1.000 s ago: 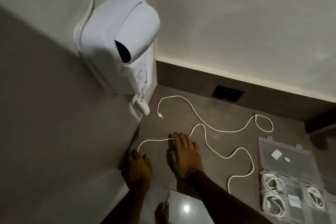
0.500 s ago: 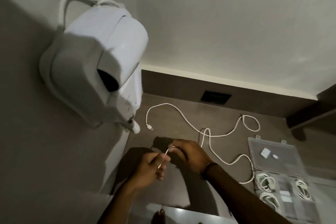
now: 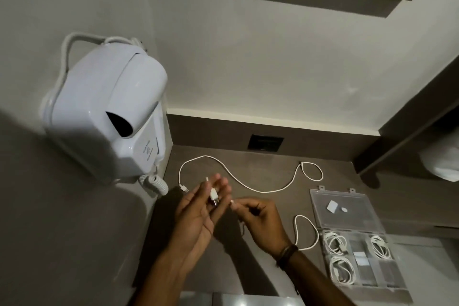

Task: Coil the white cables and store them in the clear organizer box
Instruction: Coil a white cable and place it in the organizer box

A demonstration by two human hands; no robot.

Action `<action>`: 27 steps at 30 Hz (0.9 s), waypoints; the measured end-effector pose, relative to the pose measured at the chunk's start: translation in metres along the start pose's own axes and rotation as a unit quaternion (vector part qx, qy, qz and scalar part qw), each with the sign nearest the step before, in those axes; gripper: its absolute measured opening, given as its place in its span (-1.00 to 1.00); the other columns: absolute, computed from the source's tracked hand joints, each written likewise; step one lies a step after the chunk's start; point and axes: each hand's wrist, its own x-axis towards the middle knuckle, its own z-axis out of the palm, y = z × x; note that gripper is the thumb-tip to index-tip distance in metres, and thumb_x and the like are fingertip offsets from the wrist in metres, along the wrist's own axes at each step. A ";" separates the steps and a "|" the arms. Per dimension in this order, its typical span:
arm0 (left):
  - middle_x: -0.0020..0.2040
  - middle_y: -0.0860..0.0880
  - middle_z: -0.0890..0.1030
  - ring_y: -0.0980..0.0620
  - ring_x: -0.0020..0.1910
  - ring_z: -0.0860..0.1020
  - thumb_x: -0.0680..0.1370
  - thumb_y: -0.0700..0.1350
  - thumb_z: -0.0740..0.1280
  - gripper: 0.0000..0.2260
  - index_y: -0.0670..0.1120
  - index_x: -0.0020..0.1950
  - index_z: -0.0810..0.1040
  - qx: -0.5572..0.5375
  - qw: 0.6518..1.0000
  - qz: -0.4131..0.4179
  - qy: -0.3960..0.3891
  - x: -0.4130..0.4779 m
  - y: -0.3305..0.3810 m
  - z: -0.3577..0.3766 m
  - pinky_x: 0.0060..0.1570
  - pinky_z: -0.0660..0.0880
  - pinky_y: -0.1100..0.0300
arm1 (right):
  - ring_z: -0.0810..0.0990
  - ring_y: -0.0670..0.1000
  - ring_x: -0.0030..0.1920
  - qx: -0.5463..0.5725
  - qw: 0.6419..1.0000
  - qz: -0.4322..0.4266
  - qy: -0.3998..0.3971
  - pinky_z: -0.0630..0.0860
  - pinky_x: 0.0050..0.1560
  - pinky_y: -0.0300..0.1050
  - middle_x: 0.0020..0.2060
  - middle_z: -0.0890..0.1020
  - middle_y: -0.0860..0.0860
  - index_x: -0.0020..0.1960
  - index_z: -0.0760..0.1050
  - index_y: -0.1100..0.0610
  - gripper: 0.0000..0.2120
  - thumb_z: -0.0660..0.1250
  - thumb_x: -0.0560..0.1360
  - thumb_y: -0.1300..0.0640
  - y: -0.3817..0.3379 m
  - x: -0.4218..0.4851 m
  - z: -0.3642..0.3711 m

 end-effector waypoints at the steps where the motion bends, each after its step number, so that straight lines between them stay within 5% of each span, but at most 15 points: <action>1: 0.12 -0.16 0.70 -0.06 0.15 0.66 0.59 -0.17 0.26 -0.78 -0.20 0.18 0.60 0.045 0.998 0.049 0.018 0.005 0.000 0.001 0.04 0.63 0.16 | 0.60 -0.18 -0.23 -0.040 0.999 -0.006 -0.031 0.53 -0.15 -0.15 -0.30 0.71 -0.08 -0.11 0.73 0.10 -0.82 0.40 0.61 0.23 -0.004 -0.008 0.001; 3: 0.12 -0.15 0.69 -0.05 0.18 0.64 0.65 -0.22 0.15 -0.78 -0.15 0.15 0.57 0.216 0.966 0.132 0.058 0.010 -0.003 -0.001 0.18 0.60 0.12 | 0.56 -0.24 -0.28 -0.130 0.986 -0.019 -0.105 0.51 -0.19 -0.20 -0.33 0.63 -0.25 -0.07 0.69 -0.07 -0.81 0.35 0.65 0.10 -0.015 -0.022 0.002; 5: 0.08 -0.05 0.69 0.05 0.13 0.64 0.66 -0.22 0.14 -0.77 -0.05 0.09 0.58 0.428 0.882 0.186 0.069 0.010 -0.009 -0.011 0.24 0.56 0.07 | 0.56 -0.23 -0.27 -0.227 0.959 -0.057 -0.158 0.49 -0.19 -0.23 -0.30 0.58 -0.33 -0.04 0.59 -0.25 -0.80 0.26 0.67 -0.01 -0.033 -0.028 -0.004; 7: -0.01 0.11 0.69 0.21 0.03 0.63 0.64 -0.16 0.19 -0.77 0.11 0.03 0.60 0.578 0.790 0.200 0.030 0.004 -0.015 -0.024 0.14 0.57 0.20 | 0.53 -0.25 -0.24 -0.340 0.918 -0.120 -0.163 0.41 -0.22 -0.30 -0.25 0.56 -0.34 -0.04 0.51 -0.31 -0.81 0.20 0.68 -0.07 -0.055 -0.023 -0.017; 9: -0.16 0.17 0.70 0.26 -0.08 0.65 0.63 -0.05 0.22 -0.77 0.22 -0.06 0.61 0.609 0.773 0.176 -0.021 -0.007 -0.020 -0.029 -0.04 0.56 0.38 | 0.53 -0.25 -0.20 -0.432 0.870 -0.195 -0.135 0.32 -0.21 -0.43 -0.17 0.60 -0.27 0.04 0.55 -0.24 -0.84 0.19 0.68 -0.12 -0.068 -0.010 -0.034; 11: -0.19 0.08 0.71 0.15 -0.15 0.67 0.60 0.03 0.19 -0.79 0.14 -0.09 0.62 0.579 0.802 0.116 -0.089 -0.018 -0.025 -0.019 -0.08 0.59 0.27 | 0.57 -0.21 -0.20 -0.457 0.851 -0.234 -0.109 0.36 -0.24 -0.40 -0.15 0.64 -0.19 0.07 0.62 -0.17 -0.83 0.25 0.66 -0.13 -0.070 0.003 -0.049; 14: -0.31 -0.09 0.66 0.01 -0.28 0.65 0.52 0.00 0.23 -0.78 -0.05 -0.15 0.64 0.380 0.919 0.031 -0.099 -0.024 -0.022 0.002 -0.18 0.60 0.13 | 0.64 -0.17 -0.22 -0.222 0.963 -0.148 -0.039 0.51 -0.20 -0.28 -0.21 0.71 -0.15 -0.02 0.74 0.03 -0.92 0.46 0.57 0.13 -0.057 0.010 -0.049; 16: -0.31 -0.11 0.65 -0.02 -0.26 0.65 0.52 -0.04 0.29 -0.79 -0.11 -0.12 0.67 0.177 0.981 0.030 -0.069 -0.022 -0.017 0.015 -0.19 0.62 0.17 | 0.63 -0.21 -0.23 -0.059 0.996 -0.060 -0.005 0.53 -0.17 -0.25 -0.24 0.73 -0.13 -0.07 0.76 0.17 -0.87 0.45 0.55 0.32 -0.046 0.004 -0.033; 19: -0.18 -0.14 0.73 -0.06 -0.12 0.71 0.56 -0.17 0.28 -0.84 -0.19 -0.06 0.65 0.042 0.994 0.088 0.042 -0.009 -0.014 0.025 -0.16 0.65 0.20 | 0.56 -0.19 -0.24 -0.090 0.992 -0.021 -0.085 0.57 -0.20 -0.06 -0.30 0.67 -0.08 -0.02 0.73 0.15 -0.80 0.34 0.66 0.16 -0.033 -0.027 -0.010; 21: -0.16 -0.10 0.74 -0.06 -0.07 0.70 0.63 -0.26 0.19 -0.80 -0.13 -0.05 0.60 0.217 0.958 0.172 0.079 -0.003 -0.015 0.023 -0.07 0.63 0.19 | 0.57 -0.21 -0.26 -0.189 0.973 -0.026 -0.132 0.59 -0.15 -0.01 -0.30 0.63 -0.09 0.07 0.67 0.00 -0.78 0.26 0.68 -0.02 -0.037 -0.042 -0.009; 25: -0.15 0.21 0.67 0.25 -0.08 0.63 0.63 -0.13 0.22 -0.83 0.05 -0.09 0.57 0.614 0.747 0.254 -0.016 -0.008 -0.021 -0.001 -0.02 0.51 0.34 | 0.57 -0.25 -0.20 -0.377 0.907 -0.140 -0.128 0.56 -0.16 -0.19 -0.16 0.65 -0.22 0.06 0.56 -0.17 -0.81 0.19 0.68 -0.15 -0.074 -0.032 -0.037; 27: -0.18 0.29 0.66 0.31 -0.11 0.62 0.61 0.01 0.21 -0.83 0.14 -0.11 0.56 0.639 0.737 0.208 -0.066 -0.018 -0.026 0.000 -0.09 0.48 0.47 | 0.55 -0.31 -0.17 -0.426 0.878 -0.188 -0.109 0.47 -0.15 -0.39 -0.10 0.67 -0.24 0.06 0.60 -0.18 -0.80 0.22 0.67 -0.17 -0.085 -0.017 -0.054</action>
